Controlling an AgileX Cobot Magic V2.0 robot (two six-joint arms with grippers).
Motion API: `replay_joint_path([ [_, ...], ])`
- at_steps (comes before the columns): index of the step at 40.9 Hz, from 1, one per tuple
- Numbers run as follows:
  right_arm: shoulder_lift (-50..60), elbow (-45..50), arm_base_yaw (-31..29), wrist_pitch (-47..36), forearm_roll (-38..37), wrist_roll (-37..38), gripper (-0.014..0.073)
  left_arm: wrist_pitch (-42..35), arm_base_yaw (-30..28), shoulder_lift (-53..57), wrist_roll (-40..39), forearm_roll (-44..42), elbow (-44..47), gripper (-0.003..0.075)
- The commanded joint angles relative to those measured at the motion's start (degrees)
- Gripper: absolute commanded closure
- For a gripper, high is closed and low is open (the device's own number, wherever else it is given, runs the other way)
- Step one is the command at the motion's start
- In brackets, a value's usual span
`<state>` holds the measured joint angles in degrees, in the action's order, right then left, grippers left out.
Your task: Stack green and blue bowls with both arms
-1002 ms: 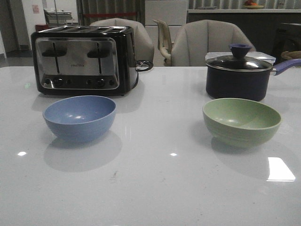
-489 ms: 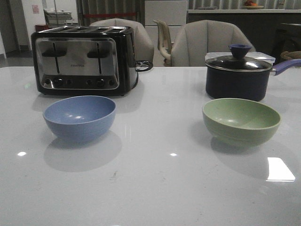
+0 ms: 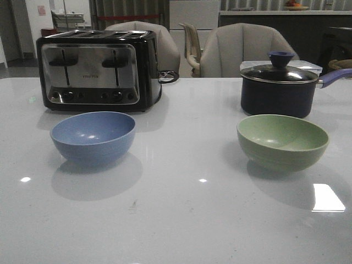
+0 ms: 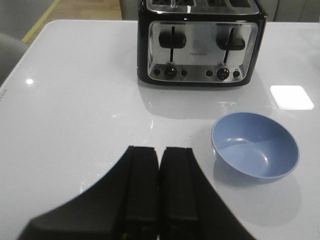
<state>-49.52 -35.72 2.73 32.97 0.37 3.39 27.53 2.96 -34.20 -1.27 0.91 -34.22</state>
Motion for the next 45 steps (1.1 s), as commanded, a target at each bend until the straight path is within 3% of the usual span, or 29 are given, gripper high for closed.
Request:
replay_joint_path([
  [1,-3.6,-2.0,-0.5,-5.7,-0.7,-0.2,0.0348,-4.7,0.4,-2.0,-0.5,0.5,-2.0,0.0619],
  [7,-9.0,-2.7,-0.5,-8.7,-0.7,-0.2,0.0039,-4.7,0.4,-3.9,-0.5,0.5,-2.0,0.0619],
  [10,-11.8,-4.3,-0.5,-8.3,-0.4,-0.2,-0.0013,-4.7,0.4,-4.6,-0.5,0.5,-2.0,0.0619],
  [28,-35.4,-23.8,-0.4,3.4,5.7,-0.2,0.0081,-4.8,0.4,-6.3,-0.5,0.5,-2.0,0.0619],
  [45,-52.2,-36.6,-0.4,5.7,8.0,-0.2,0.0100,-5.0,0.4,-6.3,-0.5,0.5,-2.0,0.0619],
])
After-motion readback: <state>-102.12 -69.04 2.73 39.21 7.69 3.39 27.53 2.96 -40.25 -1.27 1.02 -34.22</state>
